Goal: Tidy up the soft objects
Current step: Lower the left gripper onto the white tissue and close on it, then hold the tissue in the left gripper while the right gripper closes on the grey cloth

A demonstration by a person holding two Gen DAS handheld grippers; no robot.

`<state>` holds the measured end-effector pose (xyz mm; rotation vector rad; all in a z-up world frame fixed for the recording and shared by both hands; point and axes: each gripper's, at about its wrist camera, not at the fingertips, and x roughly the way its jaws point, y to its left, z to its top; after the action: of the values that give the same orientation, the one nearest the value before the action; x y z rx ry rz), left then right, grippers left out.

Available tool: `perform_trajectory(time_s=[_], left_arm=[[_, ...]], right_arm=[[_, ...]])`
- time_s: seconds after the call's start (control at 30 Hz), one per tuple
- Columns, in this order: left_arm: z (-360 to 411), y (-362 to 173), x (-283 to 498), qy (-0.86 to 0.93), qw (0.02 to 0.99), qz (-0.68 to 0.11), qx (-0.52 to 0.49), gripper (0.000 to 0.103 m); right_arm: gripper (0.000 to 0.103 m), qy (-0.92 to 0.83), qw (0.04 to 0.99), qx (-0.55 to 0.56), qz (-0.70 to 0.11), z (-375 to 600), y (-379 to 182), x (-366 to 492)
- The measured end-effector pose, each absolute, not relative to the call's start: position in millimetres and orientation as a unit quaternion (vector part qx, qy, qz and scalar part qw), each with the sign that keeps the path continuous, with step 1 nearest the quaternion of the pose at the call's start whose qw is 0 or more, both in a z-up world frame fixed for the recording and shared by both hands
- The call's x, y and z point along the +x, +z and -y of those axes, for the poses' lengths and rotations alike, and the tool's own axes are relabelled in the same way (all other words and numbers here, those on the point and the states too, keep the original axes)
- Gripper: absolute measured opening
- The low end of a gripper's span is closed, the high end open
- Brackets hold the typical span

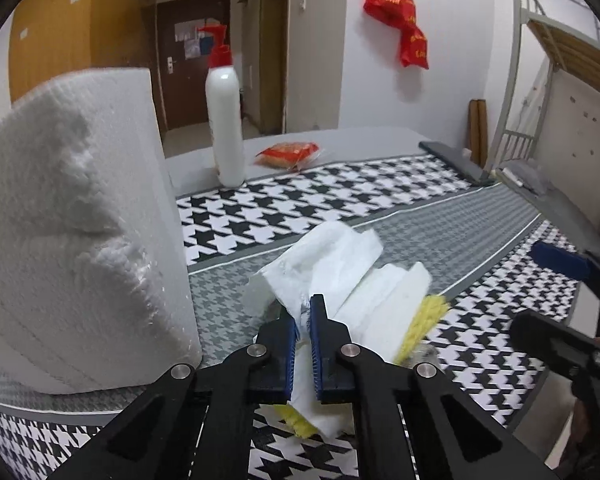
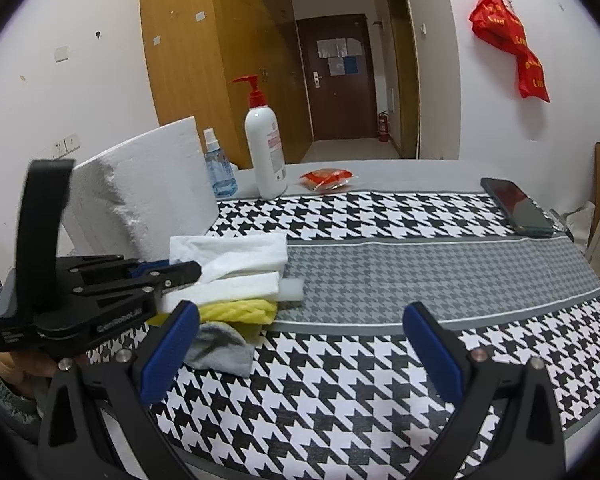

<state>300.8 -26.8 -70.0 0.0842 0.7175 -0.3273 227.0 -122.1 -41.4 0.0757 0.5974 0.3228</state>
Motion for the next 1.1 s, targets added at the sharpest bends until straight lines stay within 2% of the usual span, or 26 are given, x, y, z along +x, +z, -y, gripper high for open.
perform_trajectory(time_s=[0.43, 1.1], left_arm=[[-8.4, -29.0, 259.0, -0.153, 0.943, -0.293, 0.025, 0.007], [-61.7, -68.2, 222.5, -0.088, 0.934, -0.347, -0.001, 0.007]], right_arm=[[0.103, 0.174, 0.942, 0.013, -0.286, 98.0, -29.7, 218.5], [0.103, 0.206, 0.925, -0.020, -0.317, 60.2, -38.6, 224.4]])
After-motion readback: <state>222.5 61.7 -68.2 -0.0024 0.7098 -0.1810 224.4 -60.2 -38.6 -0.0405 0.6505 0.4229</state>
